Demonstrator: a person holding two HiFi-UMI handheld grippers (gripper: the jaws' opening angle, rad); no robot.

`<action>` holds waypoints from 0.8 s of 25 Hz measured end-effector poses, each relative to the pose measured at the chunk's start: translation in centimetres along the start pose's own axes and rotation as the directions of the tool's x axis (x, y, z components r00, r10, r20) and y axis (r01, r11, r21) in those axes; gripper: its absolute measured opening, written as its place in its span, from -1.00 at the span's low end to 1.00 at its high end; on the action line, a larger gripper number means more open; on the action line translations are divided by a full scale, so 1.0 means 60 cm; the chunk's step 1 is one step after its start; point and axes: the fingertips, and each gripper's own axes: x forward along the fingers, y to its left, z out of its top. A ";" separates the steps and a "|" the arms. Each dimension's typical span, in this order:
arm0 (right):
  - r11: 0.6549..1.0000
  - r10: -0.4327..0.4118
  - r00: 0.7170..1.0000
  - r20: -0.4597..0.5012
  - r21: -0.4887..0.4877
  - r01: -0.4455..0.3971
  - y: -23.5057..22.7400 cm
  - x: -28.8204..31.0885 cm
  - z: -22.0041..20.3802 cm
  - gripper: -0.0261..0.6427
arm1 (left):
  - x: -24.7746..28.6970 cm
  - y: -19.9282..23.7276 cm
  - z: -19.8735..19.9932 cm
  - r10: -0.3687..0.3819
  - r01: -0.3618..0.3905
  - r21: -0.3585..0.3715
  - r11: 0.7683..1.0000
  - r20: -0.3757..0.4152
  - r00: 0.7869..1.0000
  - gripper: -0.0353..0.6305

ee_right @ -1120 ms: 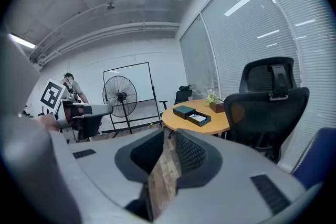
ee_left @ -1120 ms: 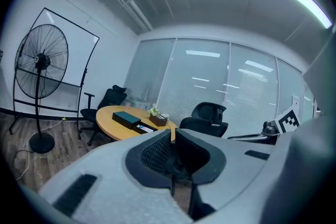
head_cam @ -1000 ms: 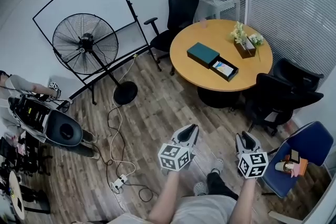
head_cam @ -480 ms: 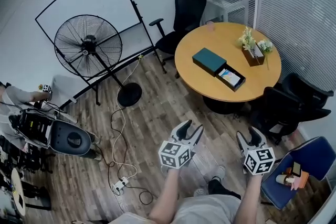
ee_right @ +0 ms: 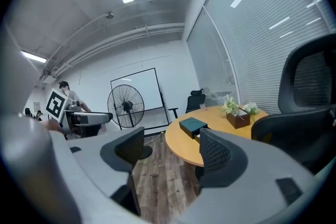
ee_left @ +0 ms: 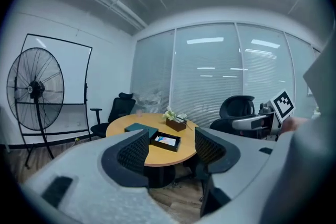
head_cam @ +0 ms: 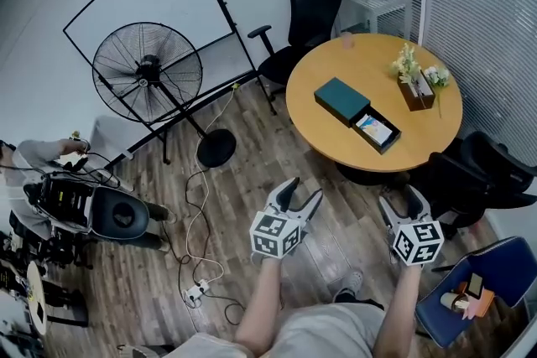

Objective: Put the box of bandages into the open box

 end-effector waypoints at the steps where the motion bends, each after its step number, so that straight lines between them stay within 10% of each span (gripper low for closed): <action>1: 1.000 0.007 1.000 0.001 0.003 -0.007 -0.004 0.006 0.003 0.01 | 0.007 0.001 0.000 0.002 -0.002 0.006 1.000 -0.010 1.000 -0.13; 20: 0.997 0.063 0.998 0.017 0.036 -0.064 -0.111 0.053 0.025 0.11 | 0.102 0.004 0.015 0.104 -0.104 -0.020 0.994 0.002 0.995 -0.12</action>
